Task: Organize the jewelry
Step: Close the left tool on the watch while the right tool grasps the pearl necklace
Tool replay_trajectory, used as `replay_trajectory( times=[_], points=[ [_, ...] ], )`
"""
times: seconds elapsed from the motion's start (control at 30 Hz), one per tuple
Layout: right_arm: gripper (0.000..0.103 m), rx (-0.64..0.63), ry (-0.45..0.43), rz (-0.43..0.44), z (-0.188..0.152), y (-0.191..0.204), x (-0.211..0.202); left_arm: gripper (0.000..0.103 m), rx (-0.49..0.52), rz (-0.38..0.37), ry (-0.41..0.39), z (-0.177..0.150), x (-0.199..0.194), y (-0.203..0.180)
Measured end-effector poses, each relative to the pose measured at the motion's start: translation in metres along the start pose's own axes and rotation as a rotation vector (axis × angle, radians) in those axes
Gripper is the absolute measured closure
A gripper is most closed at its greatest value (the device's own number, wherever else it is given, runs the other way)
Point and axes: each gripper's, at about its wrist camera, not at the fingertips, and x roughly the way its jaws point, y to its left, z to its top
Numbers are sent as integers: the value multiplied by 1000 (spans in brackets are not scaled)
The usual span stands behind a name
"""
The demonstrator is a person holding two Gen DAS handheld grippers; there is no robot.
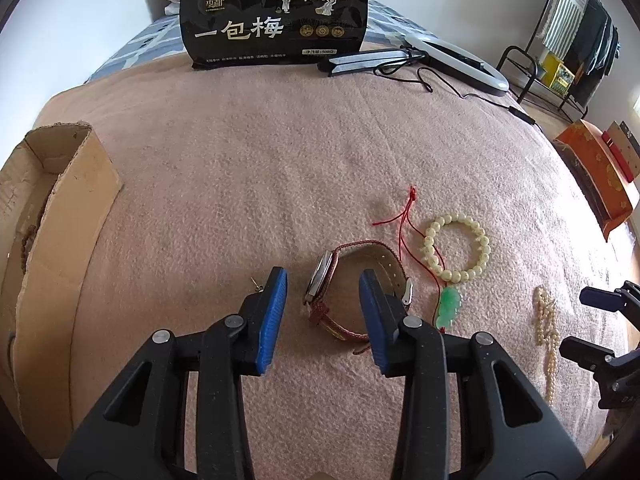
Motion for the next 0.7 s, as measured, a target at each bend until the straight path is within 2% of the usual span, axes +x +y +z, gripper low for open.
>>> replay_trajectory(
  times=[0.07,0.13,0.27,0.33,0.4,0.47,0.53,0.7],
  points=[
    [25,6,13,4,0,0,6,65,3,4,3,0,3,1],
    [30,10,27,7,1,1,11,71,4,3,10,0,6,2],
    [33,-1,48,0,2,5,21,73,14,12,14,-1,10,3],
    [37,-15,56,-16,2,7,25,79,16,12,17,-1,12,3],
    [39,-28,60,-25,2,8,26,81,14,10,18,0,14,4],
    [44,-37,64,-34,3,9,27,84,20,9,18,0,15,2],
    [55,-42,66,-38,3,8,27,87,32,14,17,1,16,0],
    [74,-51,78,-32,3,4,25,87,61,30,7,0,16,-5]
  ],
)
